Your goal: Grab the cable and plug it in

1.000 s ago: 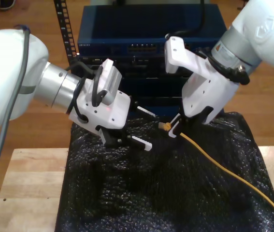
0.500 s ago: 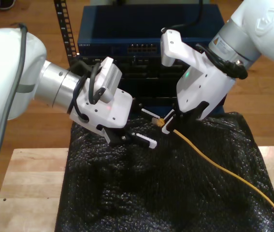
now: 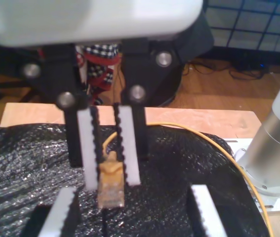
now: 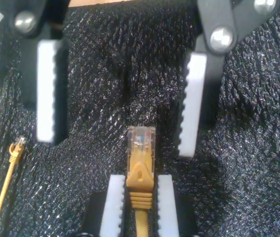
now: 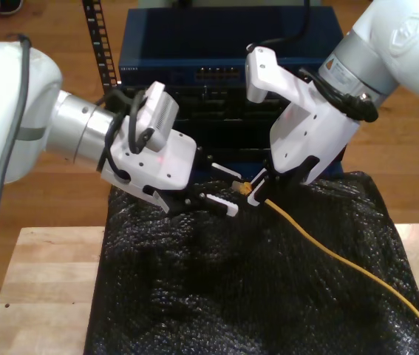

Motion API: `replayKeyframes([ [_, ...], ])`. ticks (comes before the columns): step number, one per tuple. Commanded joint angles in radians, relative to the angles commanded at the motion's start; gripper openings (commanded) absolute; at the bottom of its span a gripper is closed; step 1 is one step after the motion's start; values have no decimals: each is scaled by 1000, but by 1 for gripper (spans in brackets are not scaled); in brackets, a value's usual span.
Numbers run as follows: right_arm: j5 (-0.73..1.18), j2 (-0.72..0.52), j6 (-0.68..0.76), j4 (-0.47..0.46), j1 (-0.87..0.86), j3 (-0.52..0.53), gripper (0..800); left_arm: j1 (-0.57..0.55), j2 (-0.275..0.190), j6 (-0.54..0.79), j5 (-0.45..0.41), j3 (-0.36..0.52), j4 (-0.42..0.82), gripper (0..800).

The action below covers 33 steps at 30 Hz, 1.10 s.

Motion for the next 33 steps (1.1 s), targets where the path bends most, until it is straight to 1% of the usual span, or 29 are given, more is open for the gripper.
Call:
replayKeyframes([
  [9,0,0,0,0,0,-2,13,0,0,0,-2,0,-2,400],
  [11,0,0,0,0,0,-2,13,0,0,2,0,0,-2,394],
  [15,0,2,0,0,5,0,13,0,0,2,0,0,-2,359],
  [19,2,0,0,0,11,0,13,0,0,0,2,0,-5,267],
  [23,2,0,0,0,11,0,13,3,0,0,2,3,-32,147],
  [24,2,2,0,0,11,0,13,8,0,0,2,3,-37,132],
  [26,2,0,0,0,11,0,13,14,0,0,0,6,-40,60],
  [28,0,0,0,0,11,0,13,15,0,0,-3,6,-40,43],
  [33,0,0,0,0,11,0,18,15,2,0,-6,8,-40,32],
])
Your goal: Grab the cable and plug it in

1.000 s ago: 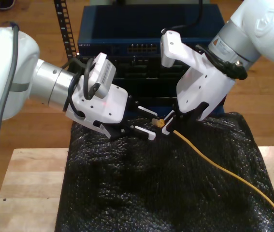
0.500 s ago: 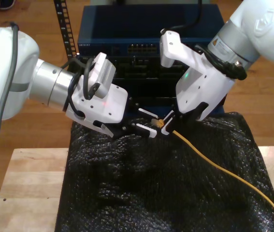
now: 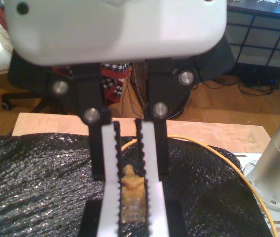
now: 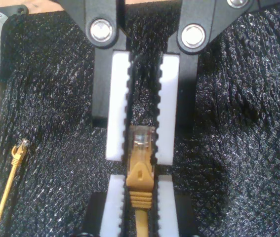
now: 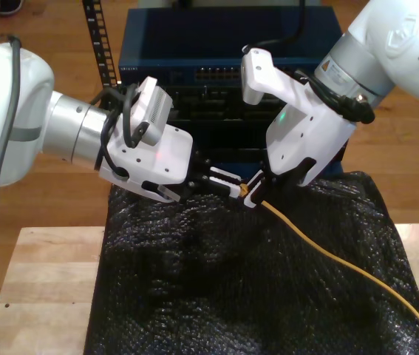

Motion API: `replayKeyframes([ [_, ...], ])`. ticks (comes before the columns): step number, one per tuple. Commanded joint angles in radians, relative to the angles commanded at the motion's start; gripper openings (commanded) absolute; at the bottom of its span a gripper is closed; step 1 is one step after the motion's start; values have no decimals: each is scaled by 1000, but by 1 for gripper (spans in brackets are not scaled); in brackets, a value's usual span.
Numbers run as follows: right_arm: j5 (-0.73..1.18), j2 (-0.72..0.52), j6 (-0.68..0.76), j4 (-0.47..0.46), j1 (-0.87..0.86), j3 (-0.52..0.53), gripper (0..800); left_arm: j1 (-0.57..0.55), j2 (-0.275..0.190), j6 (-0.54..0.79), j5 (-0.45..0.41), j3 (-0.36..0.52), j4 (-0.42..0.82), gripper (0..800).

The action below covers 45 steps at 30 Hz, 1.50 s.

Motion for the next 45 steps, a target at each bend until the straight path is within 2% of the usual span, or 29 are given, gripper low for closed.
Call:
replayKeyframes([
  [3,0,0,0,0,0,0,52,0,2,0,0,2,2,24],
  [4,0,0,0,0,0,0,98,0,2,0,0,2,2,22],
  [7,2,0,0,0,3,0,318,0,2,0,0,0,2,8],
  [8,2,0,0,0,5,0,356,0,3,-3,0,-2,2,6],
  [12,3,-3,-3,0,2,0,421,3,21,-5,15,-3,2,2],
  [14,5,-3,-15,0,-3,-2,482,18,29,-6,17,-8,3,2],
  [17,6,-8,-35,-2,-6,-3,737,44,34,-20,17,-8,0,1],
  [18,6,-9,-43,-3,-9,-5,758,44,35,-26,17,-8,0,1],
  [21,0,-23,-72,-9,-14,-8,799,49,43,-40,15,-9,0,1],
  [28,-44,-97,-133,-18,-60,-11,800,87,44,-57,15,-9,-2,1],
  [32,-52,-97,-143,-32,-63,-12,792,107,51,-89,17,-18,-12,1],
  [35,-54,-94,-141,-31,-61,-12,797,132,81,-115,38,-29,-18,1],
  [39,-58,-103,-143,-31,-66,-12,799,183,140,-143,127,-64,-74,1],
  [45,-58,-143,-170,-29,-66,6,796,204,183,-152,201,-89,-106,2],
])
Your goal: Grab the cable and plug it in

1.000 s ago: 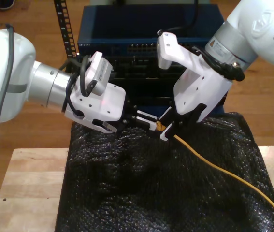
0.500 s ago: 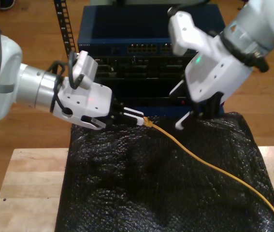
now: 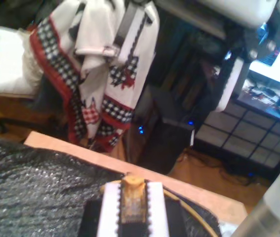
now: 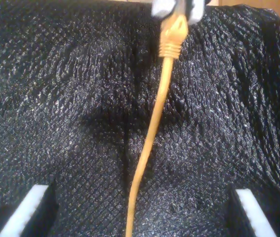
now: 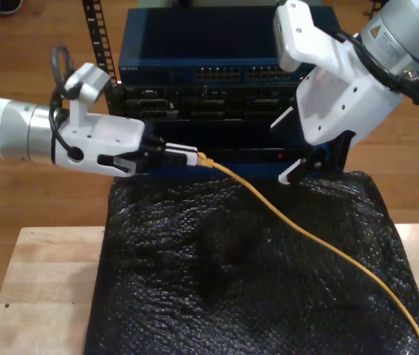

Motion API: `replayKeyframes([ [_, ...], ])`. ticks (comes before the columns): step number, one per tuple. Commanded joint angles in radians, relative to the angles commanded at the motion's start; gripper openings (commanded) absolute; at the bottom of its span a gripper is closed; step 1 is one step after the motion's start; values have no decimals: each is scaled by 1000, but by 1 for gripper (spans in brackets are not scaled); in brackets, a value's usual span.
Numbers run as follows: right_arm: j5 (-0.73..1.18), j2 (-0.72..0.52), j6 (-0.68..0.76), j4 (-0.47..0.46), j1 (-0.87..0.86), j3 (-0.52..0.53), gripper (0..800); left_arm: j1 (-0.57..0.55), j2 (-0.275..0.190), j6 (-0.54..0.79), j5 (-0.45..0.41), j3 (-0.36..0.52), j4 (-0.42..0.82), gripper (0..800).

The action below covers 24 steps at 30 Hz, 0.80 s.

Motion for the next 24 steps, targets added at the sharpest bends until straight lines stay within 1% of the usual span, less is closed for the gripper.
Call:
replayKeyframes([
  [3,-3,-38,-60,5,2,41,794,0,2,-20,14,0,-2,1],
  [7,-6,-104,-107,9,5,78,797,2,8,-87,58,0,-2,2],
  [11,-6,-172,-157,9,12,114,797,35,52,-137,137,-2,-20,3],
  [14,-21,-215,-176,15,28,138,797,38,60,-138,181,-2,-44,5],
  [19,-123,-264,-180,14,89,199,794,44,75,-140,224,2,-55,5],
  [24,-209,-279,-180,12,152,242,793,49,81,-140,253,12,-68,5],
])
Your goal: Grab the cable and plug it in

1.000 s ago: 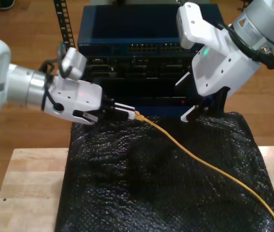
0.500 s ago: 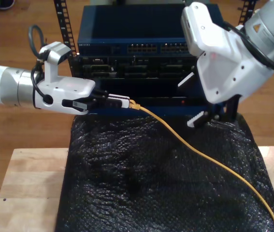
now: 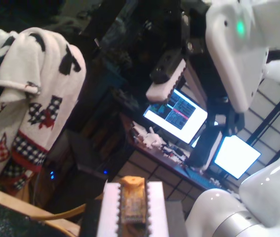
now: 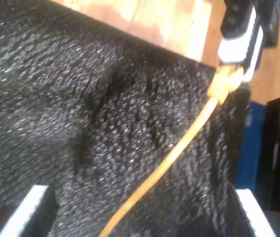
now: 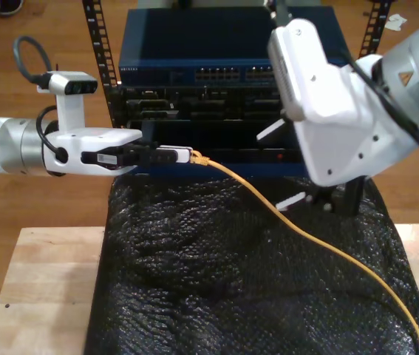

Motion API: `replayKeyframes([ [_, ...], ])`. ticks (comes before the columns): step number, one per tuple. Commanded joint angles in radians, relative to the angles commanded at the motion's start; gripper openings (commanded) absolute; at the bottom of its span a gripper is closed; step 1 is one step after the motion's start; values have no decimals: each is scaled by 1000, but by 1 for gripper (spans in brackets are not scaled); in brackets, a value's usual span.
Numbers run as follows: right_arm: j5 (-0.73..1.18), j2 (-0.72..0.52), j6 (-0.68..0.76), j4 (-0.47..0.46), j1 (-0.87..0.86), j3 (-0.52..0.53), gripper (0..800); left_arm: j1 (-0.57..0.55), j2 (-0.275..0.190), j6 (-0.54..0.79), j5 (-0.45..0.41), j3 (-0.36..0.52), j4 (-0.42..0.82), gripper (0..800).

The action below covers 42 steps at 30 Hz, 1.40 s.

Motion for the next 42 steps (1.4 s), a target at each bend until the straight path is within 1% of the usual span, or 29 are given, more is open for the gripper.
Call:
replayKeyframes([
  [5,-58,-5,0,-2,44,14,796,12,23,-8,32,2,-14,5],
  [9,-123,-41,0,-2,66,51,793,23,46,-20,69,0,-37,5],
  [20,-308,-41,-43,-2,153,92,796,21,80,-46,144,3,-48,5],
  [26,-382,-40,-71,-2,238,110,791,21,87,-54,153,6,-46,2],
  [31,-400,-38,-74,-2,298,117,780,21,121,-68,166,15,-48,1],
  [38,-433,-28,-72,-3,302,126,778,20,129,-77,201,17,-63,1],
  [42,-434,-28,-72,-2,301,126,761,14,130,-75,247,15,-74,1],
])
